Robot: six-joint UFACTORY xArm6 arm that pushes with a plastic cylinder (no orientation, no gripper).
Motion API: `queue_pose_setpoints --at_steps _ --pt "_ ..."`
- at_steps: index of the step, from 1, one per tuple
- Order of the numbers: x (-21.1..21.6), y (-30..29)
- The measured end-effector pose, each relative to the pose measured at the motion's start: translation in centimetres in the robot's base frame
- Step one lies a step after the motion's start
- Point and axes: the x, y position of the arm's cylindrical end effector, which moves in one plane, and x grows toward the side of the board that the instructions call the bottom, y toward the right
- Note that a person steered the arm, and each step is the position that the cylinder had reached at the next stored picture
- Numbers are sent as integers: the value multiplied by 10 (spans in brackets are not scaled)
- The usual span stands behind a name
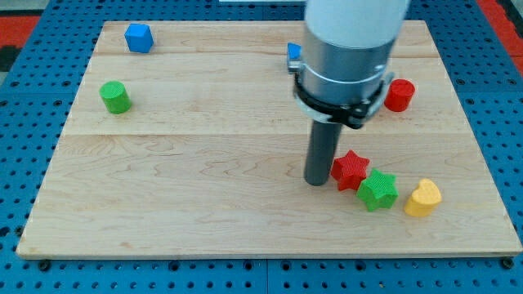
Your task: Place your arm below the green circle
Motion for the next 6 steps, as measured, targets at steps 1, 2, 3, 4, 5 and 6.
queue_pose_setpoints --at_steps 1,2,3,4,5,6 --pt "-17 10" --pt "-8 54" --pt "20 73" --pt "4 20" --pt "-10 -48" --pt "-27 -114"
